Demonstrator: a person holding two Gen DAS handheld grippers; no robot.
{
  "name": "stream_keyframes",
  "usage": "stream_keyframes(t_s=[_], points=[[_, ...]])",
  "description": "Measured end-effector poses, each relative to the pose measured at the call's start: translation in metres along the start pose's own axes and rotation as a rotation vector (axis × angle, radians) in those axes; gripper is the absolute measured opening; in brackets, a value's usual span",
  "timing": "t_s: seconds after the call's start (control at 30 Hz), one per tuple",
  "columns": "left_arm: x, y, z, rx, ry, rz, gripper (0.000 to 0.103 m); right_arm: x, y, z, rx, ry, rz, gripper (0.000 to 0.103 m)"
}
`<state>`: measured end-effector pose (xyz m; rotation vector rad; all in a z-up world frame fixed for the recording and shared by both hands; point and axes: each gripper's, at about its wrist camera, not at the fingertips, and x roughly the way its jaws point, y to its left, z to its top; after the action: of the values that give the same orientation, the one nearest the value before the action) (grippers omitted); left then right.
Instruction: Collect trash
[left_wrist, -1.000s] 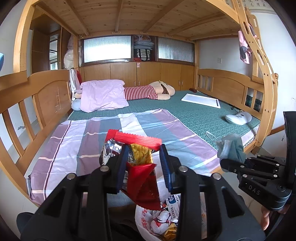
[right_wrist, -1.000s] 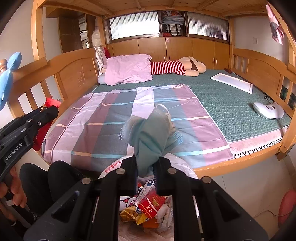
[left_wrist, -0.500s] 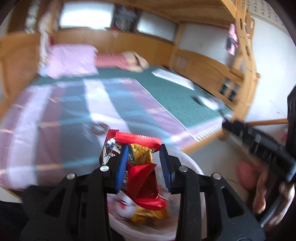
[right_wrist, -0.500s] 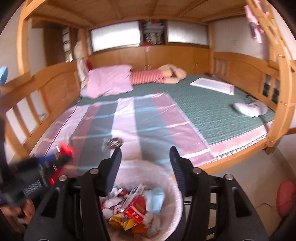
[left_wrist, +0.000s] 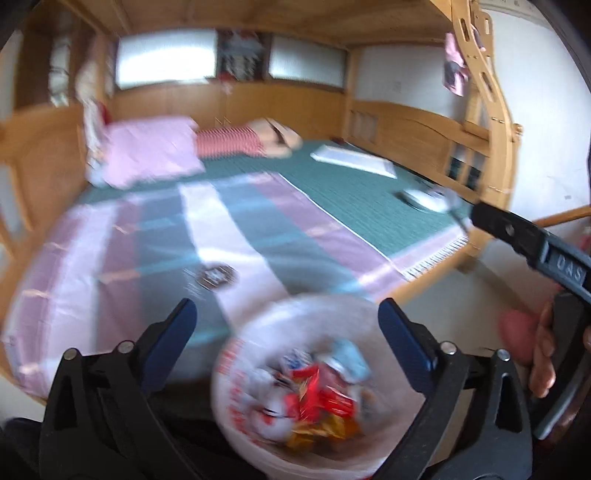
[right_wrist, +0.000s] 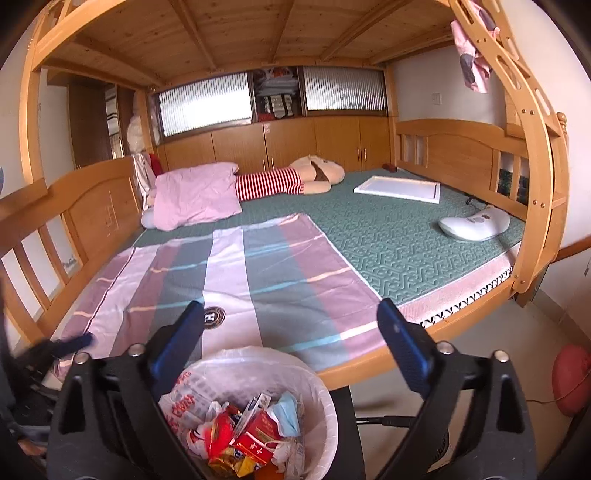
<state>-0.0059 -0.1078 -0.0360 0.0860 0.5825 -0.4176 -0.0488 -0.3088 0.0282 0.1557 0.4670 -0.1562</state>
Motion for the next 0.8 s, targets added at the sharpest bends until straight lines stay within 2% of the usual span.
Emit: stream_keyframes(t_s=[0.17,0.23,0.5,0.8], points=[[-0.034,0.003,0.015,0.027,-0.117,0.168,0.099,-0.007,0.005,0.005,-0.019,-0.043,-0.018,0.1],[-0.043,0.007,0.02,0.016,-0.141,0.194,0.099,-0.008,0.01,0.004,-0.036,-0.051,-0.014,0.1],[-0.068,0.016,0.027,-0.009,-0.19,0.247,0.099,-0.002,0.031,-0.002,-0.125,-0.037,-0.021,0.1],[-0.074,0.02,0.028,-0.035,-0.192,0.262,0.099,0.0,0.034,-0.004,-0.125,-0.028,-0.02,0.1]])
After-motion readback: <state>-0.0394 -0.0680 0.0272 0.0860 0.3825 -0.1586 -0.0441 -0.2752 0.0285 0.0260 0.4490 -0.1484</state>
